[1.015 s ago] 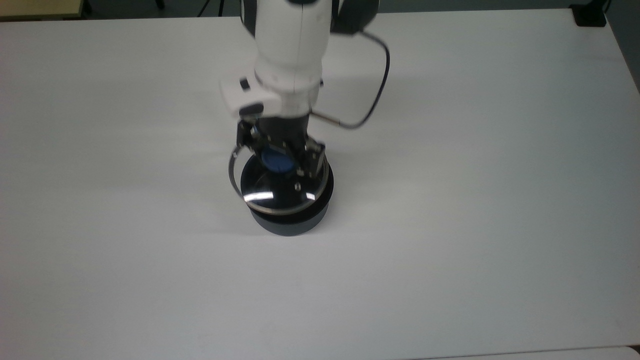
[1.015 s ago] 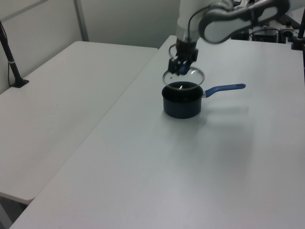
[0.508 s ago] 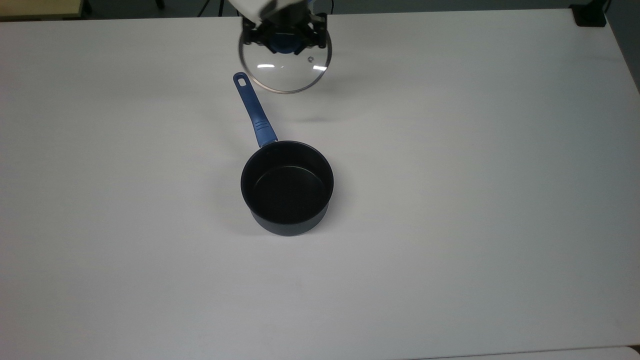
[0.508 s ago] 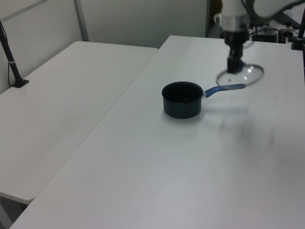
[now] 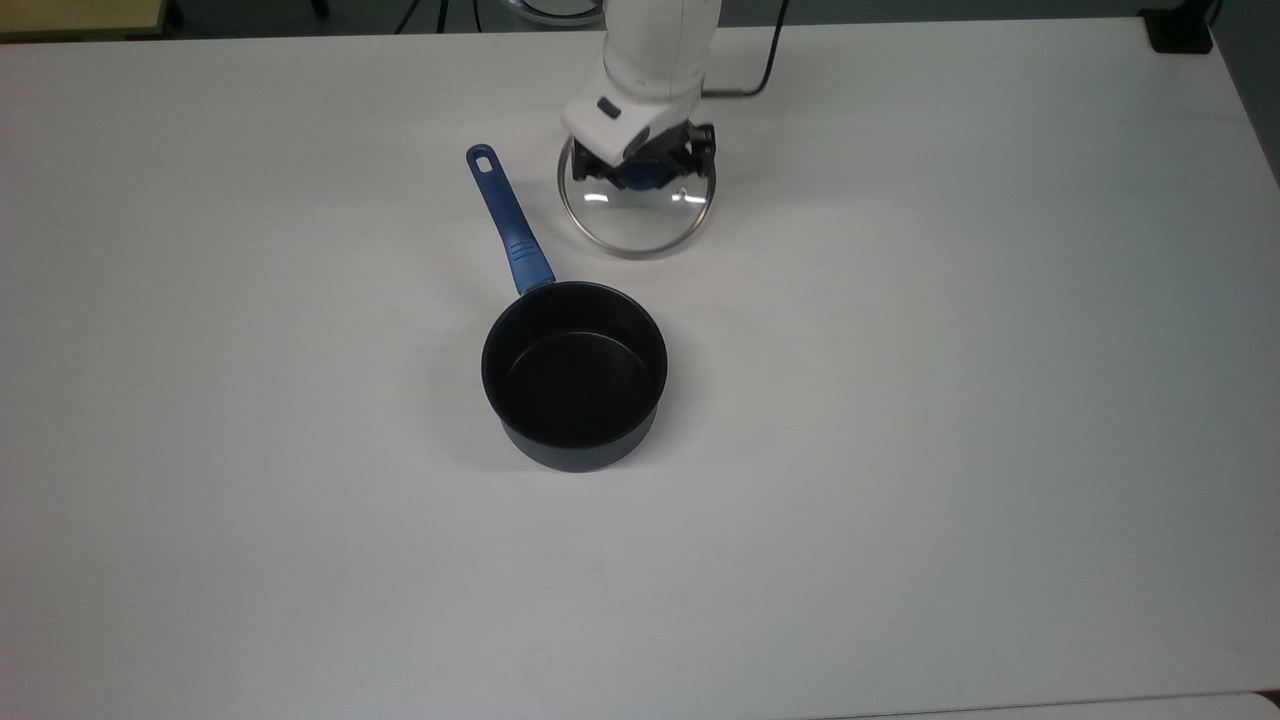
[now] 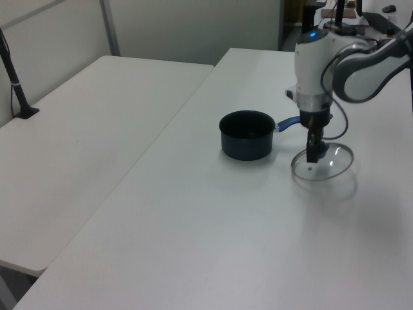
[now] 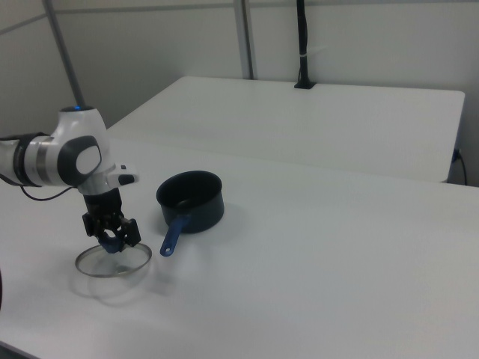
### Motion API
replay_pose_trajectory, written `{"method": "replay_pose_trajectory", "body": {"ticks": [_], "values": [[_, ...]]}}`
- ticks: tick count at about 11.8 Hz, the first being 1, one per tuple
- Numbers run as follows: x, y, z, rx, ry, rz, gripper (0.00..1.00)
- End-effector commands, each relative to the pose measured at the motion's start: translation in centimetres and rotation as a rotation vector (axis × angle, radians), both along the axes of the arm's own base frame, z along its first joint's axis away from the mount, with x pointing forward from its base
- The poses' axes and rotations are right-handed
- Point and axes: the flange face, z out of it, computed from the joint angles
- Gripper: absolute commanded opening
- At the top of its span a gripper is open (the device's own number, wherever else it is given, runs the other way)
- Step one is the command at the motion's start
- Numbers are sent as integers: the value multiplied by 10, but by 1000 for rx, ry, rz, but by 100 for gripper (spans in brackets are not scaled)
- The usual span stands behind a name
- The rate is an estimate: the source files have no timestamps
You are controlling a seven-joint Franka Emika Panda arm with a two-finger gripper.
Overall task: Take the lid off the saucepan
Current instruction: 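Carry the glass lid beside the saucepan and lower it to the table, then open the gripper, release the lid, and raise the gripper away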
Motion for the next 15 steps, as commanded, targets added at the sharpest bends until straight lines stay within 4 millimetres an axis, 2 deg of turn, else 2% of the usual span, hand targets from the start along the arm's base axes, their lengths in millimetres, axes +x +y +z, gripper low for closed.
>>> {"method": "replay_pose_trajectory", "body": {"ticks": [1,2,3,5,7,9,11,12,13,15], "values": [[4,4,0,6,-13,-98,59],[3,1,2,-2,2,-121,84],[6,0,15,-15,30,-137,100],[11,0,57,-27,39,-142,100],[25,-10,119,-38,18,-162,100],[42,-46,185,-46,-5,-224,100],[50,-82,234,-45,-59,-297,100],[50,-107,256,-34,-66,-339,100],[49,-132,276,-24,-99,-366,100],[49,-153,288,-17,-125,-246,100]]}}
